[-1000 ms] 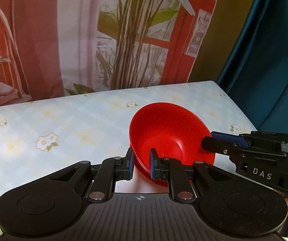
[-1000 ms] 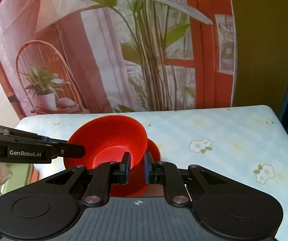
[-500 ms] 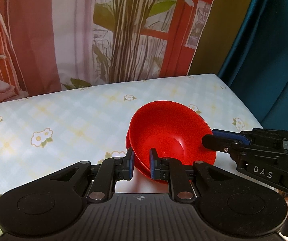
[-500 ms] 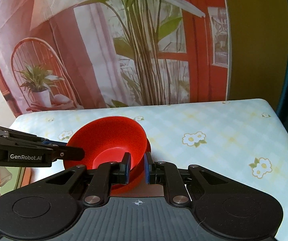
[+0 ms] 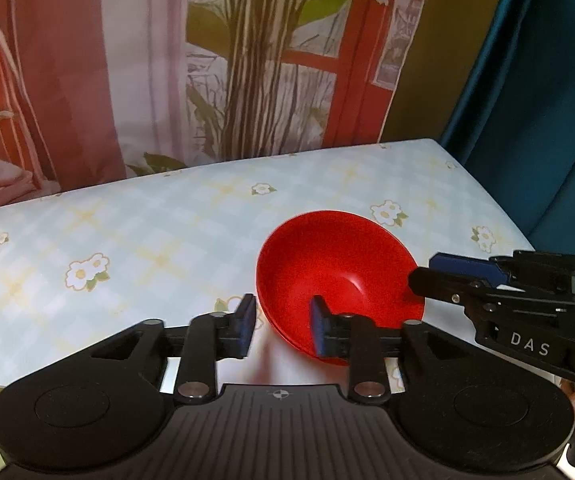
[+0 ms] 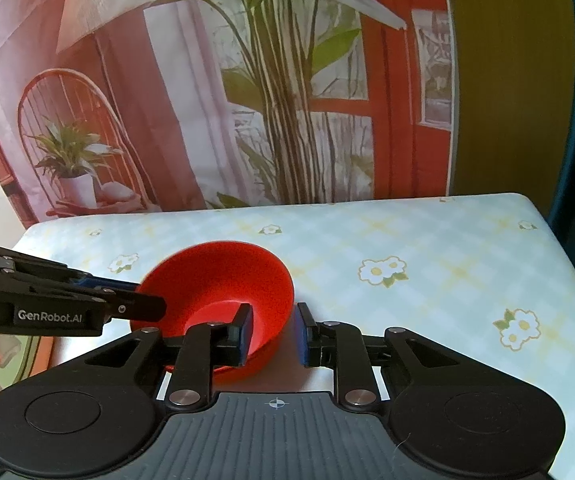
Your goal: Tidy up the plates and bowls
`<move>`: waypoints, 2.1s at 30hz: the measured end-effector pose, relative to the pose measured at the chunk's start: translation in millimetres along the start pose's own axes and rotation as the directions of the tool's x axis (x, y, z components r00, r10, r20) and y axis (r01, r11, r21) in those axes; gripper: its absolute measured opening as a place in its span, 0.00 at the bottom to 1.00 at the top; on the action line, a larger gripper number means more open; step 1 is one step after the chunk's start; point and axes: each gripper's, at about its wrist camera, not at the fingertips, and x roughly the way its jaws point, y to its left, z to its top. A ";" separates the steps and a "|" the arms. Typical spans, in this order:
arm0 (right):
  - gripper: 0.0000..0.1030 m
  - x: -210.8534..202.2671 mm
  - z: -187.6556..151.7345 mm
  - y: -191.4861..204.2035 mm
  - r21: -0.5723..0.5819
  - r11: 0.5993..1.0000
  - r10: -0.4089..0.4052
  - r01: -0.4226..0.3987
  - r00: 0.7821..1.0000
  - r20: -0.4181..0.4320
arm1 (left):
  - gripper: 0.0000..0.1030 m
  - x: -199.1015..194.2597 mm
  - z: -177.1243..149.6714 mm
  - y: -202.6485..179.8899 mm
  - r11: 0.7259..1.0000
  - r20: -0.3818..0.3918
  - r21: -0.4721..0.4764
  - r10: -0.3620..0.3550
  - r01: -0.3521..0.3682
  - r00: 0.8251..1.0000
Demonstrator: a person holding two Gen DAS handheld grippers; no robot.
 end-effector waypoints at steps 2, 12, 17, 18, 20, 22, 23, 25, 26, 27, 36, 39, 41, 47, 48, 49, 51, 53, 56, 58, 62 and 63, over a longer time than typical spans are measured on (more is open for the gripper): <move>0.21 -2.3 -1.4 -0.1 0.000 1.000 -0.005 0.005 1.000 -0.001 | 0.33 -2.9 -0.6 0.3 1.000 0.004 0.008 0.005 -0.005 1.000; 0.25 -22.2 -9.8 6.7 -0.012 1.000 -0.021 0.021 1.000 0.004 | 0.33 -34.4 -13.2 4.9 1.000 0.027 0.025 0.013 -0.013 1.000; 0.25 -33.1 -20.3 15.4 -0.023 1.000 -0.020 0.020 1.000 -0.007 | 0.34 -53.9 -26.2 9.8 1.000 0.041 0.017 0.022 -0.023 0.999; 0.25 -36.0 -22.6 17.3 -0.025 1.000 -0.020 0.020 1.000 -0.009 | 0.34 -58.1 -29.6 10.8 1.000 0.044 0.017 0.024 -0.024 0.999; 0.25 -41.7 -27.0 20.5 -0.028 0.999 -0.020 0.020 1.000 -0.010 | 0.34 -67.5 -35.9 11.5 0.999 0.049 0.015 0.029 -0.030 0.998; 0.26 -47.8 -32.0 23.6 -0.032 0.999 -0.022 0.022 1.000 -0.012 | 0.34 -76.0 -41.9 12.2 0.999 0.054 0.009 0.034 -0.035 0.998; 0.26 -51.0 -34.6 25.4 -0.035 0.999 -0.023 0.023 1.000 -0.013 | 0.34 -80.7 -46.2 12.7 0.999 0.056 0.004 0.036 -0.036 0.998; 0.27 -57.0 -39.5 28.2 -0.039 0.999 -0.025 0.024 1.000 -0.016 | 0.34 -88.8 -53.1 13.9 0.999 0.056 -0.005 0.038 -0.038 0.998; 0.27 -59.6 -42.0 29.3 -0.041 0.999 -0.026 0.025 1.000 -0.018 | 0.34 -93.2 -57.3 14.4 0.999 0.056 -0.009 0.042 -0.041 0.998; 0.29 -62.6 -44.8 30.8 -0.043 0.999 -0.027 0.027 0.999 -0.020 | 0.34 -96.6 -60.3 14.9 0.999 0.057 -0.014 0.046 -0.045 0.997; 0.31 -88.8 -70.4 46.4 -0.072 0.997 -0.027 0.024 0.999 -0.043 | 0.39 -122.2 -102.7 16.9 0.997 0.057 -0.068 0.045 -0.041 0.997; 0.31 -95.8 -76.9 51.2 -0.077 0.997 -0.026 0.022 0.999 -0.047 | 0.40 -127.2 -115.0 18.1 0.995 0.049 -0.087 0.046 -0.041 0.998; 0.31 -99.2 -81.3 53.9 -0.079 0.997 -0.023 0.019 0.998 -0.051 | 0.40 -130.5 -122.2 17.6 0.995 0.045 -0.096 0.045 -0.041 0.998; 0.31 -105.9 -94.9 63.2 -0.088 0.996 -0.017 0.010 0.997 -0.070 | 0.50 -138.9 -138.3 12.0 0.995 0.046 -0.100 0.010 -0.006 0.999; 0.32 -106.6 -97.0 64.6 -0.089 0.996 -0.016 0.009 0.997 -0.073 | 0.51 -139.2 -140.1 10.2 0.995 0.046 -0.098 0.005 -0.001 0.999; 0.33 -107.4 -98.9 65.6 -0.089 0.996 -0.015 0.008 0.997 -0.076 | 0.51 -139.5 -141.9 8.5 0.995 0.045 -0.097 -0.002 0.007 0.999; 0.35 -109.0 -102.1 67.5 -0.084 0.996 -0.013 0.007 0.997 -0.078 | 0.51 -138.6 -144.8 5.6 0.995 0.038 -0.094 -0.020 0.023 0.999; 0.35 -110.9 -105.0 69.3 -0.083 0.997 -0.012 0.005 0.997 -0.079 | 0.51 -137.4 -148.7 3.1 0.995 0.032 -0.091 -0.028 0.031 0.999; 0.35 -114.1 -109.9 71.1 -0.080 0.997 -0.004 -0.003 0.996 -0.084 | 0.51 -134.1 -153.4 0.6 0.994 0.020 -0.101 -0.047 0.049 0.999; 0.35 -116.5 -114.4 71.9 -0.076 0.997 0.004 -0.011 0.996 -0.090 | 0.51 -131.2 -156.9 -1.0 0.992 0.009 -0.108 -0.063 0.064 0.998; 0.35 -120.6 -124.0 74.3 -0.072 0.997 0.024 -0.031 0.994 -0.107 | 0.51 -124.1 -162.2 -4.4 0.989 -0.012 -0.112 -0.094 0.092 0.995; 0.35 -121.3 -126.2 74.8 -0.074 0.997 0.026 -0.035 0.993 -0.113 | 0.50 -122.6 -162.8 -5.1 0.989 -0.015 -0.113 -0.102 0.100 0.995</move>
